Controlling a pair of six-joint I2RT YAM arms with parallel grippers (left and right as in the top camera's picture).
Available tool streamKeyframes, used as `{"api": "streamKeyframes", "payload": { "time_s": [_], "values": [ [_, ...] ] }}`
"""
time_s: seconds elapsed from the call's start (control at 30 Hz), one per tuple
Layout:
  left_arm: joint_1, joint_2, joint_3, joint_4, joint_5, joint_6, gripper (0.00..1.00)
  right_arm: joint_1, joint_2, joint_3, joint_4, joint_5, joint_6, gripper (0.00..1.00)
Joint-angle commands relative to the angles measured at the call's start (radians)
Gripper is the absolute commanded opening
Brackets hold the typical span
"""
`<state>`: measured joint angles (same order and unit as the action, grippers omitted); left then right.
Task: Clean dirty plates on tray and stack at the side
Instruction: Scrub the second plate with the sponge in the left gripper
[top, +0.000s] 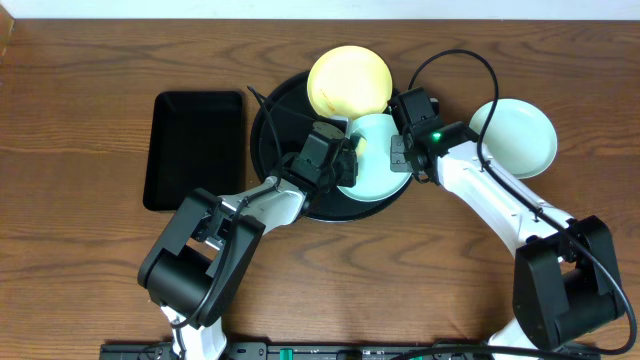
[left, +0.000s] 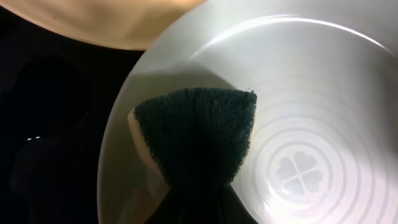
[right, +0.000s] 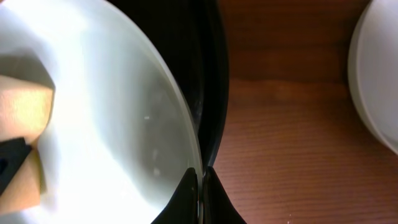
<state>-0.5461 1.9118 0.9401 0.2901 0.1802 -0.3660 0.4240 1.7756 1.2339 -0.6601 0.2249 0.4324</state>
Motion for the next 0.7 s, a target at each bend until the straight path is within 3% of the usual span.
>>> {"api": "streamKeyframes", "payload": {
  "time_s": [0.0,0.5,0.67],
  "values": [
    [-0.003,0.032,0.006,0.01,-0.017,0.009,0.08,0.01,0.011,-0.005,-0.015,-0.095,-0.023,0.01],
    [-0.003,0.032,0.006,0.045,-0.043,0.009,0.13,0.03,0.011,-0.005,-0.048,-0.098,-0.048,0.01],
    [-0.003,0.032,0.006,0.05,-0.093,0.009,0.08,0.031,0.011,-0.005,-0.046,-0.098,-0.056,0.01]
  ]
}}
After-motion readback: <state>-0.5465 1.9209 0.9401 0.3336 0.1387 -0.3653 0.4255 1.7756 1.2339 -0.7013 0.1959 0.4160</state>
